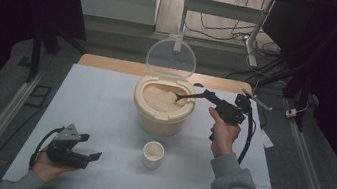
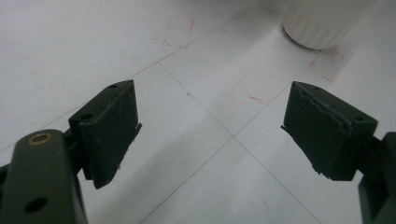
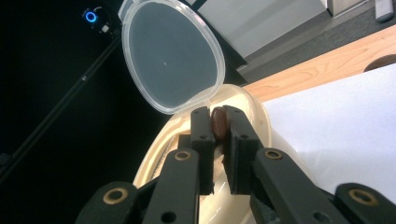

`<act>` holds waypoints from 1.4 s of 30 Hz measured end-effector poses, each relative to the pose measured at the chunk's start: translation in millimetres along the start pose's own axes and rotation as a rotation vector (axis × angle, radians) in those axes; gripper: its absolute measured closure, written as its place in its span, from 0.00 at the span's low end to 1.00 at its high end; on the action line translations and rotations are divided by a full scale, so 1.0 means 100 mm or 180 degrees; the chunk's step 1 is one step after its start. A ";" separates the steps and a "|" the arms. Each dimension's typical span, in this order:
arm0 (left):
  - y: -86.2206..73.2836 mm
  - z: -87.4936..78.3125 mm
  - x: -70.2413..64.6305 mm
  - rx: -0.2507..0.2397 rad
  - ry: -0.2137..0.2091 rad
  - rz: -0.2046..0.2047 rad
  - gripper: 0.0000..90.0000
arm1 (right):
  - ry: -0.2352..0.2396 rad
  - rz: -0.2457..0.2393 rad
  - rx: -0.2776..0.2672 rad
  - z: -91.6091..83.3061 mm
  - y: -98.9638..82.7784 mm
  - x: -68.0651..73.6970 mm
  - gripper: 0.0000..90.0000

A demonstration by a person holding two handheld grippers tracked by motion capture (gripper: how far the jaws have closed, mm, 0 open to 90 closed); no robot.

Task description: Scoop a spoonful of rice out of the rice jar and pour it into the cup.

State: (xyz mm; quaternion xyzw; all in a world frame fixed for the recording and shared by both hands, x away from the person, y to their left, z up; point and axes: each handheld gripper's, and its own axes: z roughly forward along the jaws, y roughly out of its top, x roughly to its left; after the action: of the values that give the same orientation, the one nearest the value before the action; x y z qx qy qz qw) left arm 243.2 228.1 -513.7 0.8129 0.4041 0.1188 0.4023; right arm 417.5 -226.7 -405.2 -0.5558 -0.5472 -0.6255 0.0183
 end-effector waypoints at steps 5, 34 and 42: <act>0.00 0.00 0.00 -0.0001 0.0004 0.0007 0.20 | 0.0091 0.0127 -0.0013 -0.02 0.00 -0.03 0.93; 0.00 0.02 -0.01 0.0016 0.0004 0.0022 0.20 | 0.0348 0.0603 -0.0021 -0.09 0.02 -0.16 0.93; 0.01 0.02 -0.01 0.0017 0.0005 0.0022 0.20 | 0.0407 0.0559 -0.0020 -0.12 0.06 -0.10 0.93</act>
State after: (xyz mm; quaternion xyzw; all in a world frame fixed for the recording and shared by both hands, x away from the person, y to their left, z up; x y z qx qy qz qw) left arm 243.8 226.0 -514.2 0.8152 0.4020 0.1197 0.3994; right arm 417.0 -243.0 -406.0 -0.5606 -0.4922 -0.6574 0.1063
